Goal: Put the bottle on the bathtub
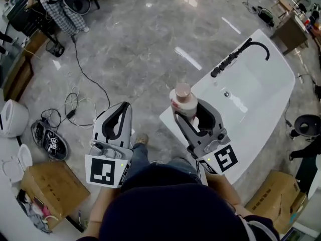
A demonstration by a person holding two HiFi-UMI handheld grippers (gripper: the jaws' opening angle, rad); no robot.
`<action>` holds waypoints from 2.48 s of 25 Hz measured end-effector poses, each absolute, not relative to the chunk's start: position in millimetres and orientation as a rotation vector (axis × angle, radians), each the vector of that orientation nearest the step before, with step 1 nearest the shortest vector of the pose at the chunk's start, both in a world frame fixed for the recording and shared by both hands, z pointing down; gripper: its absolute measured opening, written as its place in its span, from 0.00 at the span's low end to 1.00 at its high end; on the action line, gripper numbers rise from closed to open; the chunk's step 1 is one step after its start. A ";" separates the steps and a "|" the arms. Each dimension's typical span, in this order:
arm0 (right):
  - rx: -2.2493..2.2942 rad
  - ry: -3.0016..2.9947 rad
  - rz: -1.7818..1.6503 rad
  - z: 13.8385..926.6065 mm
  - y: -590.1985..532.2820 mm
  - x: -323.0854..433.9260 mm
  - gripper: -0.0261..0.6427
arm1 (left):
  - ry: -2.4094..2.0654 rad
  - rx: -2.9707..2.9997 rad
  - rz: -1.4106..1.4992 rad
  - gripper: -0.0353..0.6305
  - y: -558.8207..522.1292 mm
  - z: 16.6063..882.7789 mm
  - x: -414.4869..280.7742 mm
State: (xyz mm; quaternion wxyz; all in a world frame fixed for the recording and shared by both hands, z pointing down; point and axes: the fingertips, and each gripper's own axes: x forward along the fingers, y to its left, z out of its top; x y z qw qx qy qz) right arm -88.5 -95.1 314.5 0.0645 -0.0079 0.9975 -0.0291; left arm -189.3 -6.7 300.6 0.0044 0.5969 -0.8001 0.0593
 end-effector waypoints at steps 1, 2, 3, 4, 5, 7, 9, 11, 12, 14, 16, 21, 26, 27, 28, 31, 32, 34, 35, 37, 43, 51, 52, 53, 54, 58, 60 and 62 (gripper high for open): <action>-0.084 3.013 -0.087 315.9 -99.0 -97.4 0.37 | -2.455 1.936 0.187 0.10 -14.8 300.2 -197.4; -0.144 3.016 -0.085 317.8 -102.2 -106.0 0.37 | -2.400 1.998 0.185 0.10 -21.9 301.1 -205.4; -0.205 3.020 -0.084 320.1 -104.8 -114.2 0.37 | -2.341 2.057 0.186 0.10 -28.1 303.5 -213.6; -0.265 3.024 -0.084 322.6 -106.8 -122.1 0.37 | -2.281 2.110 0.187 0.10 -34.0 307.0 -222.0; -0.324 3.025 -0.085 325.0 -108.4 -129.1 0.37 | -2.223 2.156 0.186 0.10 -39.8 311.0 -230.1; -0.435 3.026 -0.087 329.9 -111.1 -138.7 0.37 | -2.122 2.232 0.179 0.10 -51.1 318.4 -243.2; -0.542 3.031 -0.088 335.7 -114.0 -142.2 0.37 | -2.028 2.296 0.173 0.10 -61.8 324.5 -250.1; -0.646 3.034 -0.086 342.3 -117.7 -142.8 0.37 | -1.935 2.361 0.179 0.10 -72.8 330.9 -253.4; -0.696 3.033 -0.088 346.2 -119.5 -142.4 0.37 | -1.889 2.393 0.179 0.10 -78.6 334.6 -254.3; -0.792 3.035 -0.102 356.4 -121.6 -139.9 0.37 | -1.801 2.446 0.164 0.10 -89.4 342.6 -252.9; -0.879 3.038 -0.124 366.7 -121.2 -132.7 0.37 | -1.724 2.488 0.146 0.10 -98.2 350.4 -245.4; -1.066 3.013 -0.184 386.4 -119.5 -104.4 0.37 | -1.543 2.582 0.103 0.10 -111.5 366.3 -207.5; -1.128 3.004 -0.258 419.8 -125.7 -93.1 0.37 | -1.451 2.585 0.132 0.10 -118.7 394.7 -183.1; -1.126 3.006 -0.274 426.4 -128.3 -92.2 0.37 | -1.442 2.581 0.148 0.10 -121.0 401.2 -178.8; -1.125 3.013 -0.285 434.2 -131.1 -91.6 0.37 | -1.434 2.574 0.163 0.10 -123.4 407.6 -175.5; -1.139 3.064 -0.311 467.5 -143.5 -91.5 0.37 | -1.432 2.559 0.196 0.10 -133.0 424.8 -170.0; -1.145 3.086 -0.329 481.1 -149.5 -91.3 0.37 | -1.437 2.557 0.208 0.10 -137.0 430.9 -168.8; -1.143 3.125 -0.378 509.0 -158.3 -91.7 0.37 | -1.451 2.545 0.241 0.10 -142.3 445.7 -167.8; -1.138 3.141 -0.403 522.9 -160.5 -92.2 0.37 | -1.456 2.531 0.261 0.10 -143.3 455.1 -168.1; -1.133 3.166 -0.434 548.7 -164.0 -93.8 0.37 | -1.459 2.495 0.296 0.10 -144.1 476.7 -169.5; -1.173 3.189 -0.454 602.9 -172.4 -96.5 0.36 | -1.467 2.411 0.318 0.10 -142.8 529.9 -172.4; -1.160 3.208 -0.450 651.2 -185.3 -106.2 0.36 | -1.487 2.354 0.320 0.10 -144.6 575.3 -175.9; -1.159 3.203 -0.448 654.9 -187.3 -107.7 0.36 | -1.488 2.354 0.322 0.10 -144.8 579.8 -176.0; -1.159 3.198 -0.446 658.0 -189.2 -108.8 0.36 | -1.489 2.352 0.321 0.10 -145.1 584.4 -175.9; -1.159 3.193 -0.443 660.9 -191.0 -110.0 0.36 | -1.490 2.345 0.318 0.10 -145.2 589.2 -175.9; -1.153 3.175 -0.425 672.7 -198.1 -119.2 0.36 | -1.489 2.319 0.324 0.10 -146.0 605.9 -177.2; -1.152 3.169 -0.412 679.2 -202.3 -124.7 0.36 | -1.490 2.314 0.332 0.10 -147.5 612.8 -178.3; -1.147 3.167 -0.403 685.8 -208.0 -129.1 0.36 | -1.499 2.305 0.331 0.10 -151.7 618.6 -179.4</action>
